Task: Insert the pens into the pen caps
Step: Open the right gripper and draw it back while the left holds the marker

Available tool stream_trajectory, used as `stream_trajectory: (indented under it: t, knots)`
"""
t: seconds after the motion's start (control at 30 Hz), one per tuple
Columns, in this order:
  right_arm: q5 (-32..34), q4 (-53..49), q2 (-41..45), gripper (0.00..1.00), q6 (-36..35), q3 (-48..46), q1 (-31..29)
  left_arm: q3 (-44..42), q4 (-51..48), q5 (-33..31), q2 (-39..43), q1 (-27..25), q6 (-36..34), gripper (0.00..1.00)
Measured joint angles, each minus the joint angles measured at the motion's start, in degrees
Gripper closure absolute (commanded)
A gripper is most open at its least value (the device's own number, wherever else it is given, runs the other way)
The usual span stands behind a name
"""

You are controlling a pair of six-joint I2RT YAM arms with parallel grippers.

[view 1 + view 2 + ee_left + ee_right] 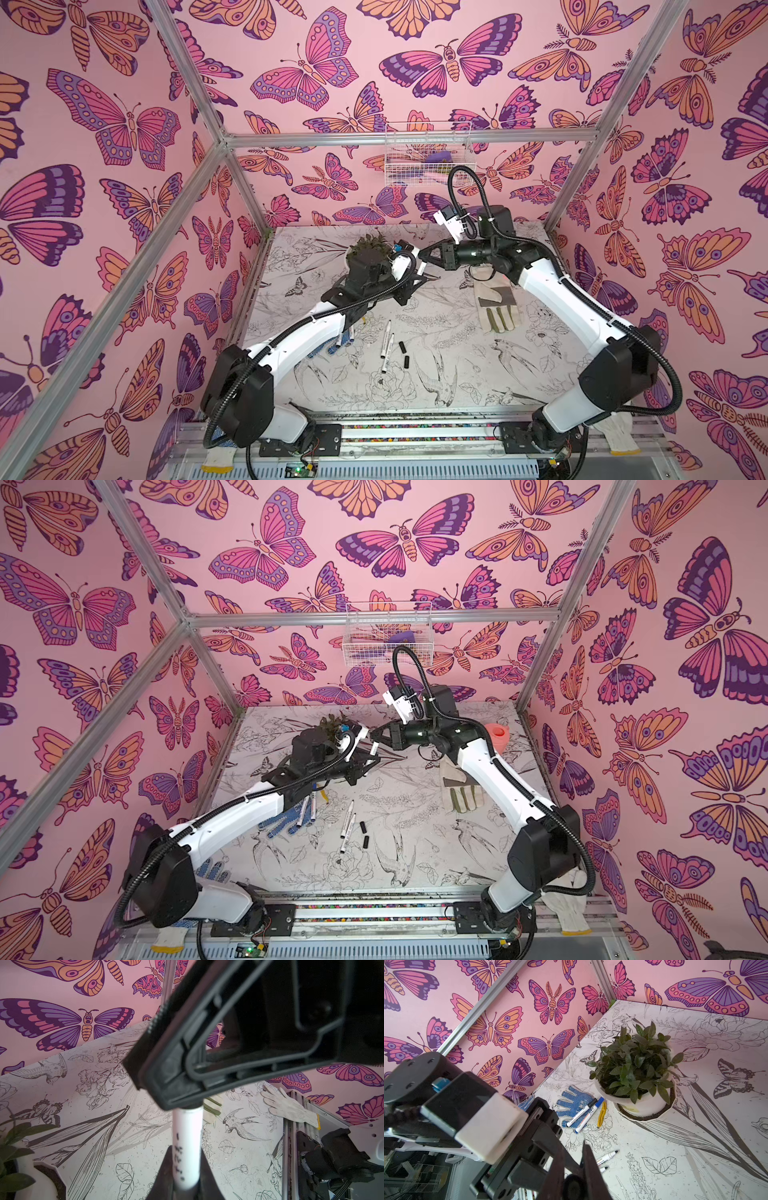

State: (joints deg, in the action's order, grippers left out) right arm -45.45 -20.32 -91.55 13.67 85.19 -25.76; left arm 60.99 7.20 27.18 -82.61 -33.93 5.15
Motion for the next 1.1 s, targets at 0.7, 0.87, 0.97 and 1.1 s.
stream_trajectory:
  t: [0.7,0.87,0.97,1.1]
  knots:
    - [-6.7,3.9,5.2,0.57,10.5,-10.9,-0.1,-22.1,31.3,-12.0,2.2,-10.0,7.0,1.0]
    - [-8.1,8.6,8.2,0.48,18.1,-13.4,0.2,-27.8,38.5,-14.2,2.1,-11.9,7.8,1.0]
    - [-6.4,14.2,12.3,0.47,22.7,-16.0,3.6,-31.2,40.8,-16.7,1.8,-11.8,9.5,1.0]
    - [-1.0,19.9,18.3,0.48,26.1,-19.9,7.5,-35.5,42.0,-20.3,2.4,-10.4,13.2,1.0]
